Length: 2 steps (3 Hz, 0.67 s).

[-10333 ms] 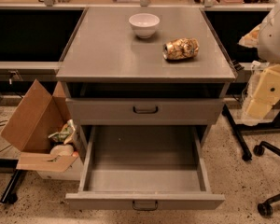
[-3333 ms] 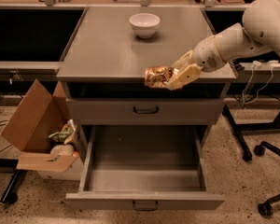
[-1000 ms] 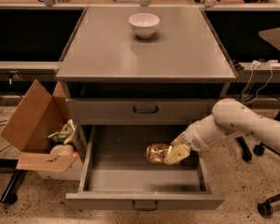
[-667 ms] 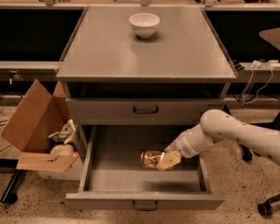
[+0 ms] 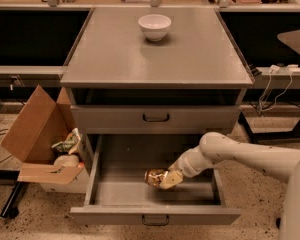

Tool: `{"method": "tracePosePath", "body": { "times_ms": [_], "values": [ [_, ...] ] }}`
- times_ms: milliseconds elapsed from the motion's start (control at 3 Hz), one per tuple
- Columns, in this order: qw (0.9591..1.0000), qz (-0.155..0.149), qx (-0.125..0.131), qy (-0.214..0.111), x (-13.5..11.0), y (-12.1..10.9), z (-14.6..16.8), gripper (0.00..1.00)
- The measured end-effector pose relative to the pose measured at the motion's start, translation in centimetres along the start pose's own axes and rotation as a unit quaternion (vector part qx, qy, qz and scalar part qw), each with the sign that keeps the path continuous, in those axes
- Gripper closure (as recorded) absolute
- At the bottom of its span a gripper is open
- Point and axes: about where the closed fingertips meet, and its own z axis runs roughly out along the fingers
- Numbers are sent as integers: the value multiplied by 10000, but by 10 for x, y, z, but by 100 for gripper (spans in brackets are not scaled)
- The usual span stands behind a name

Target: Place orange can into middle drawer

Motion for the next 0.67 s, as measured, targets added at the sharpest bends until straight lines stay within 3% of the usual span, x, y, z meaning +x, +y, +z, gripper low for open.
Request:
{"method": "tracePosePath", "body": {
  "times_ms": [667],
  "values": [
    [9999, 86, -96, -45, 10, -7, 54, 58]
  ]
}}
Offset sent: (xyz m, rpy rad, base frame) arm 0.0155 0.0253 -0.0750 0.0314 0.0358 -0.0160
